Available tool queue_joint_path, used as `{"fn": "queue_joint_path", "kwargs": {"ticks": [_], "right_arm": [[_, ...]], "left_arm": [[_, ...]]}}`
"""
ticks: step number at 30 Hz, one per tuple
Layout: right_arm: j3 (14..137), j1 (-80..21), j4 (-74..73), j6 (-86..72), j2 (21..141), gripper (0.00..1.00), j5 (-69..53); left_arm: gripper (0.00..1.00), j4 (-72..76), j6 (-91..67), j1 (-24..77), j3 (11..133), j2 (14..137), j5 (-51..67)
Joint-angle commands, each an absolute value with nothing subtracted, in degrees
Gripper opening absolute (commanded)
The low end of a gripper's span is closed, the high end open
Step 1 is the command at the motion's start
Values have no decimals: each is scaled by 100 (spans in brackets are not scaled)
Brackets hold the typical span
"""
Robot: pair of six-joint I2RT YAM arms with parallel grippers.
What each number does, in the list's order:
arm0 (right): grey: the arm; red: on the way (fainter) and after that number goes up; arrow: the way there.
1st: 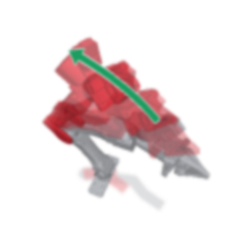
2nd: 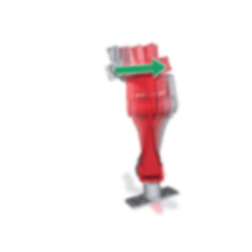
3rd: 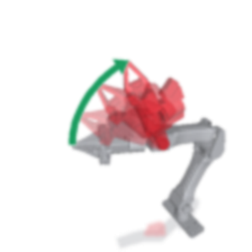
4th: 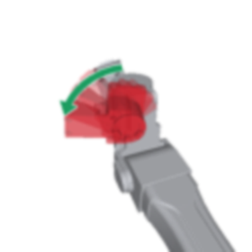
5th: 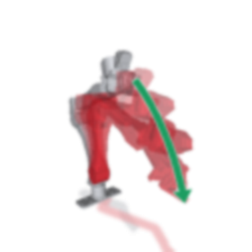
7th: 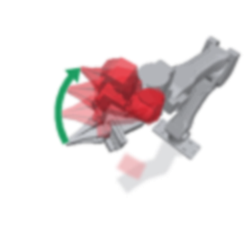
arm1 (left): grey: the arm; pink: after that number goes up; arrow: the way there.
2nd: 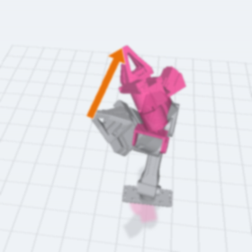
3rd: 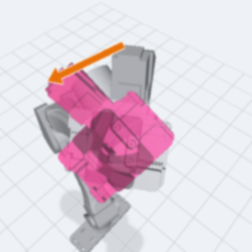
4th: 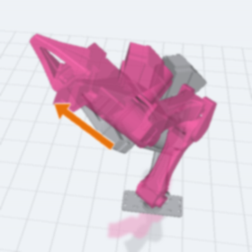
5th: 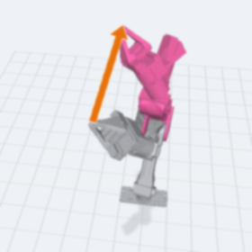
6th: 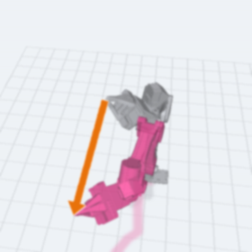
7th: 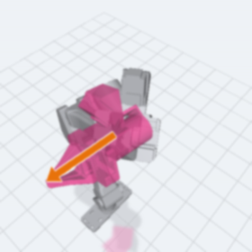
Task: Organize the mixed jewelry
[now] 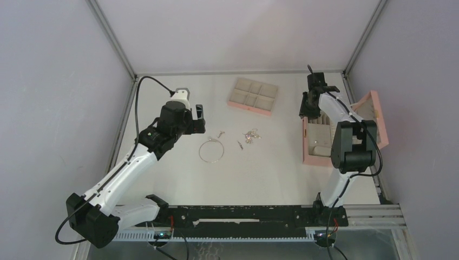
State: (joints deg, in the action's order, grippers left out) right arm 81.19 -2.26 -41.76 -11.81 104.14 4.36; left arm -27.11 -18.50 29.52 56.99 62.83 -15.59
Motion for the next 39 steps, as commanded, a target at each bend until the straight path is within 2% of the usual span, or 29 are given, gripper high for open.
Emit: {"fn": "queue_joint_path", "kwargs": {"ticks": [1,5,6,8,15,20,23,28,36,39], "right_arm": [[8412,-320,-4039,-989,10507,38,404],[8519,-447,-4043,-694,10639,23,421],[8570,-493,-4062,-538,10676,18,426],[8692,-677,-4138,-301,10746,0,495],[8733,-1295,-4115,575,10777,0,72],[8029,-1683,-3704,1474,10406,0,65],[7516,-1791,-3494,2020,9991,0,-335],[6970,-2036,-3424,2612,9608,0,-161],[6877,-2027,-3325,2300,9842,0,587],[6874,-1816,-3493,2206,9702,15,114]], "left_arm": [[100,-2574,-1837,2979,5858,6264,-1702],[100,-2615,-1835,2979,5832,6232,-1729],[100,-2627,-1826,2975,5828,6225,-1748],[100,-2664,-1805,2978,5815,6203,-1789],[100,-2674,-1774,2979,5674,6095,-1863],[100,-2694,-1767,2979,5610,6065,-1864],[100,-2702,-1762,2979,5585,6056,-1858],[100,-2703,-1772,2977,5558,6085,-1833],[100,-2702,-1828,2977,5546,6137,-1770],[100,-2834,-1759,2979,5618,6119,-1612]]}}
